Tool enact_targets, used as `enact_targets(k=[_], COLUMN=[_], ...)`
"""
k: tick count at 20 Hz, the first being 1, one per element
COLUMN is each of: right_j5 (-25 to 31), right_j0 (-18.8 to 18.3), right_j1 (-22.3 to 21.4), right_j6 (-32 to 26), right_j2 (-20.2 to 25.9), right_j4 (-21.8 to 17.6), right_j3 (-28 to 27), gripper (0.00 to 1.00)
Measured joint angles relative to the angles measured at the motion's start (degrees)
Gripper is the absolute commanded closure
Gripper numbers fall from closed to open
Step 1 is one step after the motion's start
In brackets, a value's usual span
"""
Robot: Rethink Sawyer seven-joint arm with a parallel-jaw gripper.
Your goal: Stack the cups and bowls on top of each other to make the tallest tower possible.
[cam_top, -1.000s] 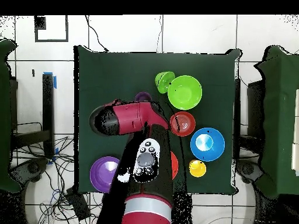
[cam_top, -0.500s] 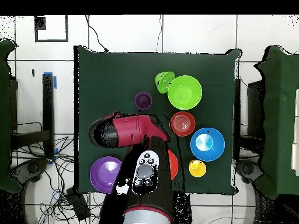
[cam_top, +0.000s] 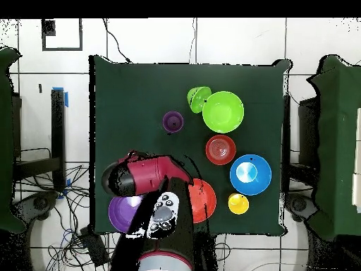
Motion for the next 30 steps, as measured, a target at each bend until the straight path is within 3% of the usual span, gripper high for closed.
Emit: enact_targets(k=[8, 14, 30], right_j5=[-6.19, -8.64, -10.87], right_j0=[3.87, 4.78, -0.97], right_j1=[1.78, 2.17, -0.72], right_j6=[0.00, 0.00, 0.00], right_j2=[-1.66, -2.33, -2.65], right_j4=[0.04, 0.05, -5.01], right_j3=[3.34, 6.25, 14.42], gripper=[0.00, 0.00, 0.00])
